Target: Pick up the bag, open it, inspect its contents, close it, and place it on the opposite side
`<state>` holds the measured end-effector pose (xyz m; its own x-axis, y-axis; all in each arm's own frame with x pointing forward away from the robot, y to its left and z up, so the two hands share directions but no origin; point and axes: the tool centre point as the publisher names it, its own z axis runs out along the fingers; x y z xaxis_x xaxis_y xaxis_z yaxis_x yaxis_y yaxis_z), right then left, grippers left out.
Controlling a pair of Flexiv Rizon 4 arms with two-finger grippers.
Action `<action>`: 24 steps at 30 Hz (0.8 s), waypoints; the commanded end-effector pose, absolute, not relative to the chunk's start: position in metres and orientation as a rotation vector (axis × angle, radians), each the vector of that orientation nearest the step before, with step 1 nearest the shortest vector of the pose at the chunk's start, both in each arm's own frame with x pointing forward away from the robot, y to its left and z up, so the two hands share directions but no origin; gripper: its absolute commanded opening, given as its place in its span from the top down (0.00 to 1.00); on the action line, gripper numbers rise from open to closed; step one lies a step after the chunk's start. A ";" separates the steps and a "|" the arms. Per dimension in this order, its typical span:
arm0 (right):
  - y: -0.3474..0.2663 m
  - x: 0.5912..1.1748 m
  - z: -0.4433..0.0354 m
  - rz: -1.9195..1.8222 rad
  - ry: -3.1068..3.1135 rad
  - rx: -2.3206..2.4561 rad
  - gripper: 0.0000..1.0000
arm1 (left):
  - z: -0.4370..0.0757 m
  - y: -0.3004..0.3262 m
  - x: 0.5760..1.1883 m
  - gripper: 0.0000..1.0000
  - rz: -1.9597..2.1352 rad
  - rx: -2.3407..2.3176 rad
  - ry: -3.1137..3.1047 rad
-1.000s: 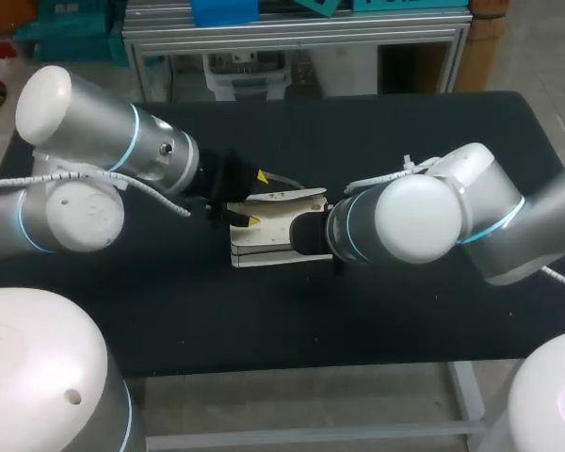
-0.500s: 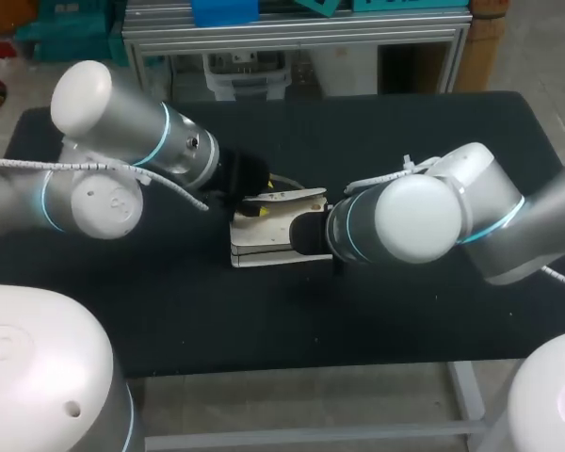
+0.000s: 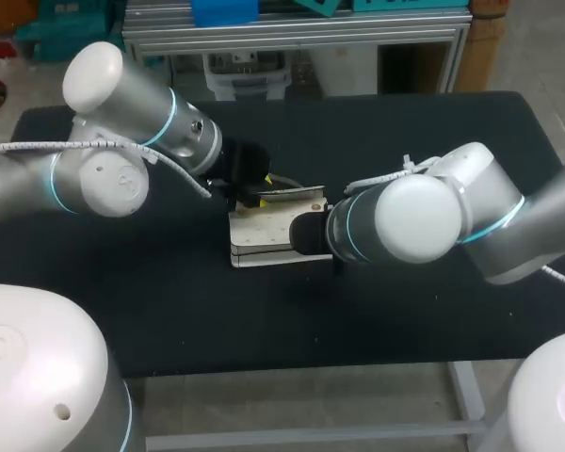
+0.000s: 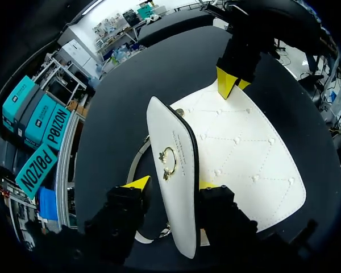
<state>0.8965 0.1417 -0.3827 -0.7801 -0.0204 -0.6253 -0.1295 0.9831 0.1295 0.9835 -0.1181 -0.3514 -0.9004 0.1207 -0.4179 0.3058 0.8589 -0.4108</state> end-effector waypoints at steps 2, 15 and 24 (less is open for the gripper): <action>0.139 0.895 -0.388 0.234 2.424 -0.105 1.00 | -0.352 -0.121 0.992 0.67 -0.661 0.308 2.671; 0.139 0.895 -0.388 0.234 2.424 -0.105 1.00 | -0.354 -0.116 0.998 1.00 -0.671 0.257 2.731; 0.139 0.895 -0.388 0.234 2.424 -0.105 1.00 | -0.352 -0.114 0.995 1.00 -0.757 0.277 2.743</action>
